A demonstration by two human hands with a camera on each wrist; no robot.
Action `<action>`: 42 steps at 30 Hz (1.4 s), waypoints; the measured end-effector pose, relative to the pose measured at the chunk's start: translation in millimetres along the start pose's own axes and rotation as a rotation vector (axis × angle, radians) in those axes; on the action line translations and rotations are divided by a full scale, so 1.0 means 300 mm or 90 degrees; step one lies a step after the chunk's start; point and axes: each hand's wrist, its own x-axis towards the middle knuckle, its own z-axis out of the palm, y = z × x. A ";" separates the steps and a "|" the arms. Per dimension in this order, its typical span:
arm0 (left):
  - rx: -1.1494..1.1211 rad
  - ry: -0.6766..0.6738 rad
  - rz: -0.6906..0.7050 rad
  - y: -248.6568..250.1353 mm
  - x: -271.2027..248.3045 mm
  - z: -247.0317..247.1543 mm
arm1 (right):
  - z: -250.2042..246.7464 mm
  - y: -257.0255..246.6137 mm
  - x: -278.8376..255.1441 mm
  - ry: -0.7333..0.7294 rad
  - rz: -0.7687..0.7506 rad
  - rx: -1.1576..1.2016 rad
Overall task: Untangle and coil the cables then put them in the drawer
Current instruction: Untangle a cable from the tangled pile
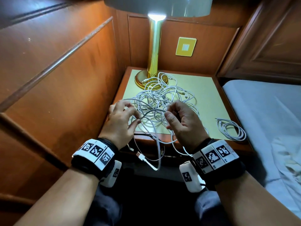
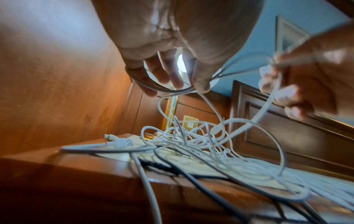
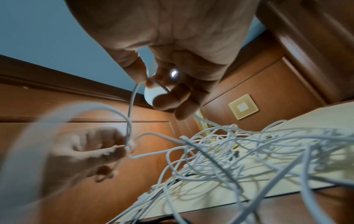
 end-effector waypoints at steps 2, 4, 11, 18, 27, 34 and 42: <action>0.002 0.033 0.037 -0.032 0.014 -0.007 | -0.018 0.022 0.008 -0.013 0.040 -0.065; -0.011 0.047 0.054 -0.047 0.020 -0.020 | -0.036 0.045 0.013 -0.029 0.084 -0.112; -0.039 0.049 0.076 -0.046 0.022 -0.034 | -0.048 0.046 0.021 0.025 0.156 -0.078; -0.005 0.136 -0.044 -0.035 0.018 -0.072 | -0.081 0.024 0.029 0.169 0.125 0.073; 0.045 0.183 -0.137 -0.072 0.021 -0.088 | -0.115 0.053 0.044 0.422 0.216 0.031; 0.009 0.222 -0.207 -0.072 0.020 -0.084 | -0.113 0.062 0.025 0.114 0.215 -0.070; -0.094 0.260 -0.104 0.034 0.009 -0.115 | -0.031 0.033 0.009 -0.118 0.173 -0.237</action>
